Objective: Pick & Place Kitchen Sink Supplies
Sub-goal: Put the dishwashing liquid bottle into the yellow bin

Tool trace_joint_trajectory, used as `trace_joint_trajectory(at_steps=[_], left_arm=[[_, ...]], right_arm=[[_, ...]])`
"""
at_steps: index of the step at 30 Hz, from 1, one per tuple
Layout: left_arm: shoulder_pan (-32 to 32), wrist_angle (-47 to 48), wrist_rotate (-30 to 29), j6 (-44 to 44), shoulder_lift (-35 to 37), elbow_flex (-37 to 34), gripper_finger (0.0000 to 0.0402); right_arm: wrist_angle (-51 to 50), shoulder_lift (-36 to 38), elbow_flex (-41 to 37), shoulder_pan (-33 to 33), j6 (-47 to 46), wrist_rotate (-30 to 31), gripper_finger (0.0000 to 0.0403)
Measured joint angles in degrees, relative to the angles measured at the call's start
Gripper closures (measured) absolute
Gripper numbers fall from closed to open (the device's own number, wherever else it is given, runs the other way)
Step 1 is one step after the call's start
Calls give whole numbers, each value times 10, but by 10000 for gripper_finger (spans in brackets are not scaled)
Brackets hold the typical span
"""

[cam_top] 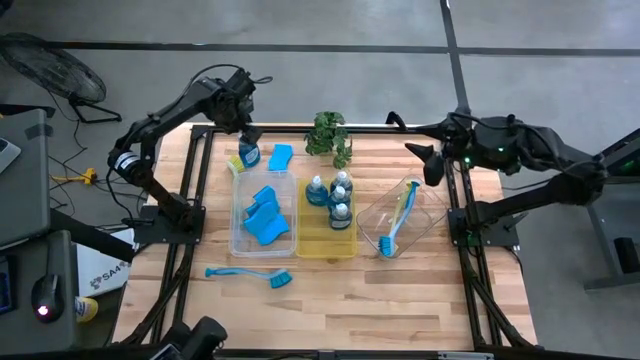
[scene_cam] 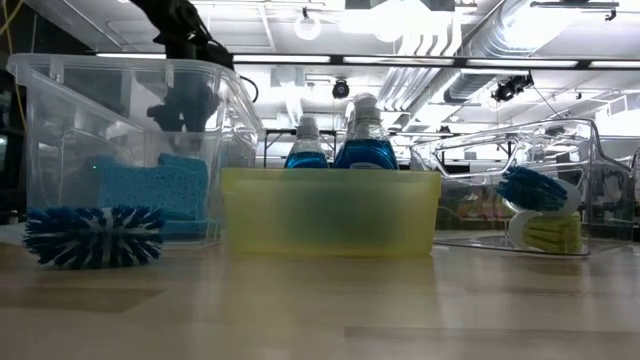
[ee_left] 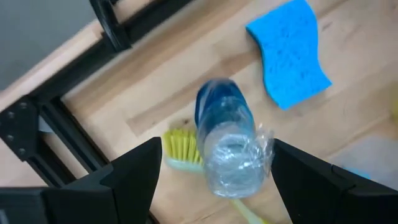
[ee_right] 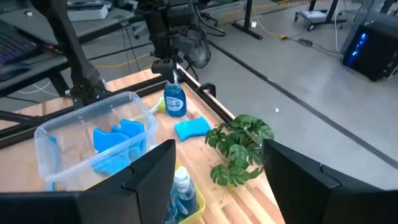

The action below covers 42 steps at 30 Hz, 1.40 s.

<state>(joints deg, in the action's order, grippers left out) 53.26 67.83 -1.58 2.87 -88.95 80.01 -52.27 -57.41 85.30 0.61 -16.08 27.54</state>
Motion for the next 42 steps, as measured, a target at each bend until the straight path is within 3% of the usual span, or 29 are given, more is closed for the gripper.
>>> trace_joint_trajectory(at_steps=[15,22,34,42], left_arm=[[0,-64,36,-13,0,-64,115],[0,-59,41,-16,-17,-70,118],[0,-50,52,-22,-21,-70,224],[0,-47,43,-13,-21,-69,231]], right_arm=[[3,-30,0,66,11,-84,171],[3,-30,0,73,11,-95,171],[3,-30,0,72,16,-104,171],[3,-30,0,72,22,-105,171]])
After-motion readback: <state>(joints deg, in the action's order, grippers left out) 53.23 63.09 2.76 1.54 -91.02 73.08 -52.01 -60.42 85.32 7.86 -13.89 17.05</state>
